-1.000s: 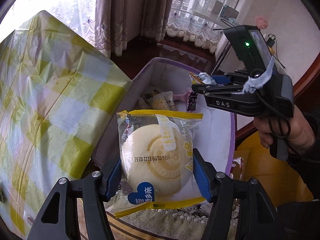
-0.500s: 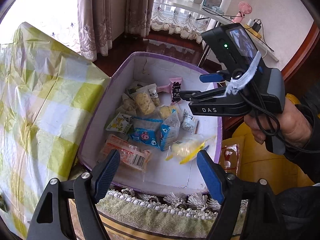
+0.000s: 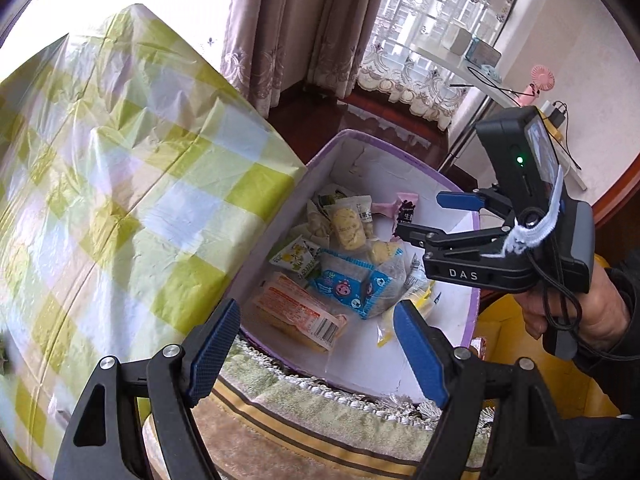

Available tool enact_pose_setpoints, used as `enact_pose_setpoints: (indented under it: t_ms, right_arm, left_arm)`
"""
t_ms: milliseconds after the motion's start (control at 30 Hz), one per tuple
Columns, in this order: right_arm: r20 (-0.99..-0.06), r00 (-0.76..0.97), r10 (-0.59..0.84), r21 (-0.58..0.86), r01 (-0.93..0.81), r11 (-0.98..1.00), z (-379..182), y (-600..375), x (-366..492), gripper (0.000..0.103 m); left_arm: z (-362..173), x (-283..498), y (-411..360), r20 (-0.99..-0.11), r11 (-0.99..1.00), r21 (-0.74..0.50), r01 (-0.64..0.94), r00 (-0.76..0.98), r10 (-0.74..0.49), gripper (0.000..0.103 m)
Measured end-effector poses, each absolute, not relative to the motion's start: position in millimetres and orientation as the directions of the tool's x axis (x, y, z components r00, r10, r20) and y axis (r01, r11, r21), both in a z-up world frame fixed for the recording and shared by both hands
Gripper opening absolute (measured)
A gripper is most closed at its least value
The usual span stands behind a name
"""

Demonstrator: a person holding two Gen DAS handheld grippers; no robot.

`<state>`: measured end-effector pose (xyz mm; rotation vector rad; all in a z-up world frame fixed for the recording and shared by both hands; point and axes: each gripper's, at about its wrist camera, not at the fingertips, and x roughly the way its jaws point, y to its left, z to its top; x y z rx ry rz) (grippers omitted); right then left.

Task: Organize snacks
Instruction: 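Move both tools back over the last snacks on the table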

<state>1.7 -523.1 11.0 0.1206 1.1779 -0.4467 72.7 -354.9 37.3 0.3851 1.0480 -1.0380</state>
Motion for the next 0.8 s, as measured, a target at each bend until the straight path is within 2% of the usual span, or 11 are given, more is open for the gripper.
enact_pose_setpoints:
  t_ms: [500,800]
  right_arm:
    - [-0.905,0.404,-0.136,-0.055,0.206,0.977,21,-436,59,0.070]
    - [-0.897,0.442,-0.007,0.016,0.047,0.999,30,-365,86,0.070]
  left_arm:
    - [45,138,-258,-0.808,0.769,-0.168,0.617,0.360,-0.466,0.080]
    - [43,169,-161,-0.798,0.905,-0.102,0.413,0.510,-0.322,0.079]
